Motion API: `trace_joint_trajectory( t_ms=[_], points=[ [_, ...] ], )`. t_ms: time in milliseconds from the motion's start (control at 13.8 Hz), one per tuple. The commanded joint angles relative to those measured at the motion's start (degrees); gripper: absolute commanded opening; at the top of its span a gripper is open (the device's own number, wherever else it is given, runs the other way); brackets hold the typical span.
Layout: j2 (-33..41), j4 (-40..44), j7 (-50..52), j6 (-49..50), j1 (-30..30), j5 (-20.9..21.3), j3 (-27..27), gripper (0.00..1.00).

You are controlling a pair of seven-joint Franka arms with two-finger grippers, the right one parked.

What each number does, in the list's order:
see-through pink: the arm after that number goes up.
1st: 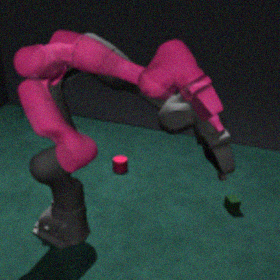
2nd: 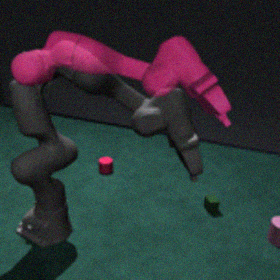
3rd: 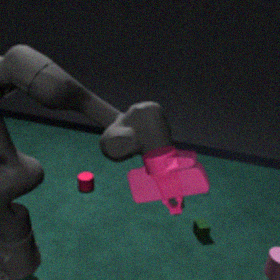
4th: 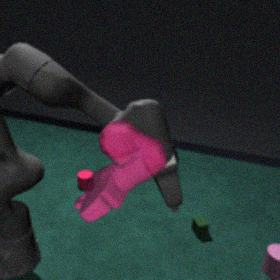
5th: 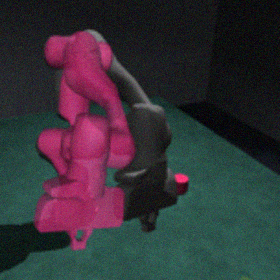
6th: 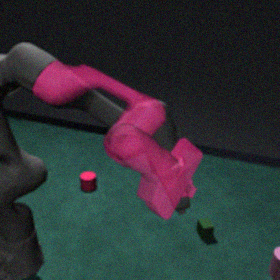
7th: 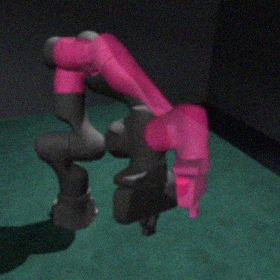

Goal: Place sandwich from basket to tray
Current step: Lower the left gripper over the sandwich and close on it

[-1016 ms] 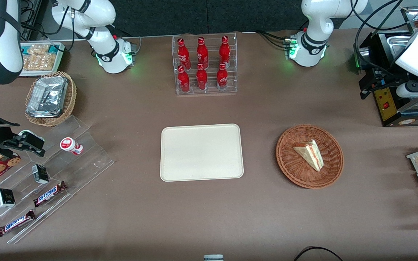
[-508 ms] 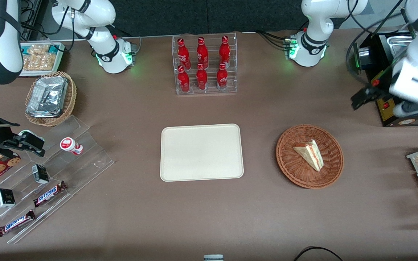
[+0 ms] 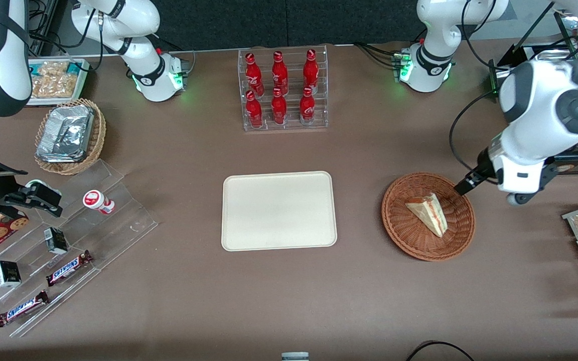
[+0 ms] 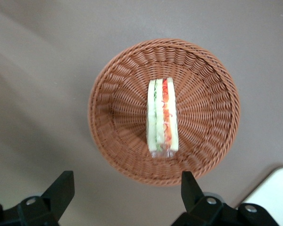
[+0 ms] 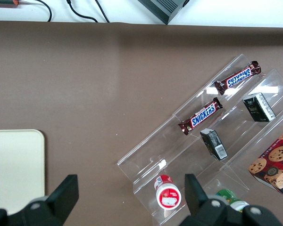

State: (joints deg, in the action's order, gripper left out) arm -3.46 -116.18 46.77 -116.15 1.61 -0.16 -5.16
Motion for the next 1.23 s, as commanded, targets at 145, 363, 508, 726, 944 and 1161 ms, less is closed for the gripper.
trace_joint_trajectory(
  t_ms=[145, 363, 508, 726, 944, 1161],
  points=[
    [-6.89, -1.33, 3.59, -9.16, 1.21, -2.03, -0.20, 1.00],
    [-11.21, -1.32, 3.59, -14.44, 2.25, -4.14, -0.29, 1.00],
    [-12.70, -1.15, 3.59, -15.33, 2.44, -4.23, -0.29, 1.00],
    [-14.73, -2.11, 3.50, -18.05, 2.52, -4.23, -0.29, 1.00],
    [-15.69, -4.04, 3.41, -21.12, 2.61, -4.23, -0.29, 1.00],
    [-17.02, -6.33, 3.24, -26.21, 2.61, -4.14, -0.29, 0.98]
  ],
)
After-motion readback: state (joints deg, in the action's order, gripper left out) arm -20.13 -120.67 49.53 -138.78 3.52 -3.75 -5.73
